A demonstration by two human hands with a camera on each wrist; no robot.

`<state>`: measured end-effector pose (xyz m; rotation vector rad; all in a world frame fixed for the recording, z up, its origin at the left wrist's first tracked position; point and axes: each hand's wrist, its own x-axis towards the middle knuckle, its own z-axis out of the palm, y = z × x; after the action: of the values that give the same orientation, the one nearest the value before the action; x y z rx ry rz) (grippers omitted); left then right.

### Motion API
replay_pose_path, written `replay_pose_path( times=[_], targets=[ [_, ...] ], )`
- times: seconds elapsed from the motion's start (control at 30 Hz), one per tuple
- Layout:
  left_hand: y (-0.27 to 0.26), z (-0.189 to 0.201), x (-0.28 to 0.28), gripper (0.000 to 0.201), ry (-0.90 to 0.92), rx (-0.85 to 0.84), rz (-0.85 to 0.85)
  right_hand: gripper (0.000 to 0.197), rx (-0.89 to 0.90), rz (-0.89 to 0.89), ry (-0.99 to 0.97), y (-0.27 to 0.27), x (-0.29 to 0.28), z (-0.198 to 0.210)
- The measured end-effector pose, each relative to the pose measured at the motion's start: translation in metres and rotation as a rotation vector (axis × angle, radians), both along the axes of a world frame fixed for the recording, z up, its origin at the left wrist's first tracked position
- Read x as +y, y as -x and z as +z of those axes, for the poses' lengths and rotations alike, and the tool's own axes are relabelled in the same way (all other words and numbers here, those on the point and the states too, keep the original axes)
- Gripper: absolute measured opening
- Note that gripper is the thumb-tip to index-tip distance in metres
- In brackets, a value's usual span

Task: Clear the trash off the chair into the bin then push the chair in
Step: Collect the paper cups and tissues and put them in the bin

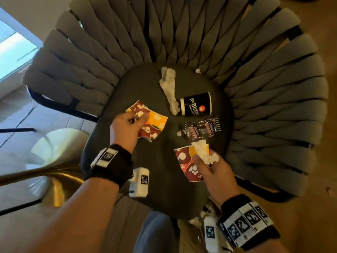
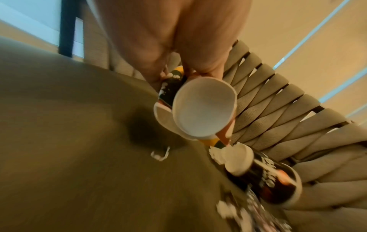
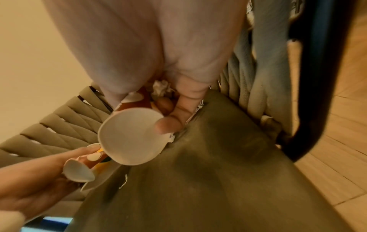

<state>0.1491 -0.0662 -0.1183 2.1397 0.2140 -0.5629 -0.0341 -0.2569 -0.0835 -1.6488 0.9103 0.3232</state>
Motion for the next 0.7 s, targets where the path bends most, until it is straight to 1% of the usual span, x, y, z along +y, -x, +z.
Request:
replay_pose_path(
  times=[0.07,0.17,0.23,0.3,0.4,0.47,0.6,0.7],
  targets=[
    [0.051,0.011,0.017,0.026,0.034,0.035,-0.016,0.017,0.002,0.050,-0.022,0.026,0.002,0.009],
    [0.137,0.028,0.029,0.022,-0.001,0.063,-0.079,0.018,0.093,0.217,0.014,0.079,0.002,0.016],
    [0.202,0.033,0.031,0.022,0.011,0.102,-0.164,0.022,0.171,0.319,0.056,0.124,-0.001,0.011],
    [0.266,0.029,0.029,0.025,0.024,0.172,-0.285,0.032,0.235,0.407,0.103,0.171,-0.007,0.000],
    [0.344,-0.005,0.017,0.034,-0.066,0.240,-0.499,0.035,0.316,0.466,0.207,0.227,-0.019,-0.032],
    [0.380,-0.036,0.002,0.039,-0.131,0.281,-0.558,0.039,0.387,0.501,0.270,0.251,-0.023,-0.067],
    [0.422,-0.112,-0.029,0.043,-0.275,0.308,-0.469,0.046,0.503,0.641,0.390,0.272,-0.019,-0.149],
    [0.438,-0.157,-0.046,0.044,-0.394,0.303,-0.386,0.042,0.505,0.690,0.504,0.270,-0.008,-0.198]
  ],
)
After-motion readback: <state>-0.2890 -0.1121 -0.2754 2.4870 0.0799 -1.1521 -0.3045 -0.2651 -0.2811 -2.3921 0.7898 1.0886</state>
